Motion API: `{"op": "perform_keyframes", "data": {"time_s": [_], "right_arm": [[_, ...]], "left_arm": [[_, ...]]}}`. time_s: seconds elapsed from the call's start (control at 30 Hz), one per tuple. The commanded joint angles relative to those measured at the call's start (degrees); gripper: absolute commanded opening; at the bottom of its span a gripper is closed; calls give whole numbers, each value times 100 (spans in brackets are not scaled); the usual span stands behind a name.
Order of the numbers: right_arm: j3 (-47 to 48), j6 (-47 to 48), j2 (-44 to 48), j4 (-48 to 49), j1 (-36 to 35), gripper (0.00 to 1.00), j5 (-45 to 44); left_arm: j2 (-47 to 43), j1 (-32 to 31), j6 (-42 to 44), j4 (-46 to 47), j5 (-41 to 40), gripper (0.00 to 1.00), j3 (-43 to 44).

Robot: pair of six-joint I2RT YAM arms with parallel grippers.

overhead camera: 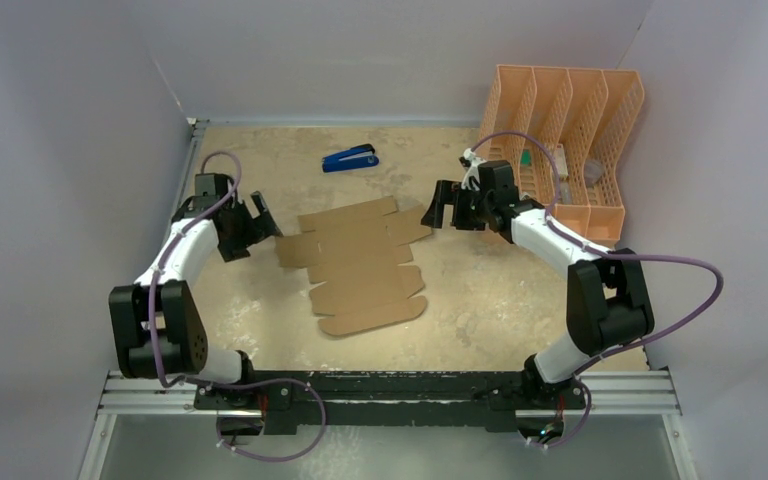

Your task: Fold the paper box

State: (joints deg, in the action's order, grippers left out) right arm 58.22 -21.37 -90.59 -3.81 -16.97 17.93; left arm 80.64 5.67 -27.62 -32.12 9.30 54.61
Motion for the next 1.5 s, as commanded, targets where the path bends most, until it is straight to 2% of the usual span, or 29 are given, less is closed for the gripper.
{"op": "perform_keyframes", "data": {"time_s": [0.0, 0.17, 0.37, 0.5, 0.7, 0.77, 1.0, 1.27, 1.47], "right_arm": [[74, 62, 196, 223, -14, 99, 395], [-62, 93, 354, 205, -18, 98, 409], [-211, 130, 503, 219, -24, 98, 443], [-223, 172, 562, 180, -21, 98, 461], [-215, 282, 650, 164, -21, 97, 500], [-199, 348, 675, 135, -25, 97, 504], [139, 702, 630, -208, -23, 97, 456], [912, 1507, 62, -850, -24, 98, 844], [1497, 1609, -684, -809, -28, 96, 1533]], "left_arm": [[419, 112, 254, 166, 716, 92, 0], [843, 88, 370, 366, 1172, 78, 35], [1157, -109, 494, 551, 1251, 62, 29], [1429, -257, 636, 600, 1239, 42, 123], [1501, -518, 979, 498, 1127, 20, 305], [1491, -799, 1091, 477, 1096, 13, 363], [1474, -1272, 1459, 313, 1012, 4, 587], [1424, -1621, 1675, 377, 1165, 2, 670], [1303, -1699, 1818, 474, 1293, 2, 622]]}}
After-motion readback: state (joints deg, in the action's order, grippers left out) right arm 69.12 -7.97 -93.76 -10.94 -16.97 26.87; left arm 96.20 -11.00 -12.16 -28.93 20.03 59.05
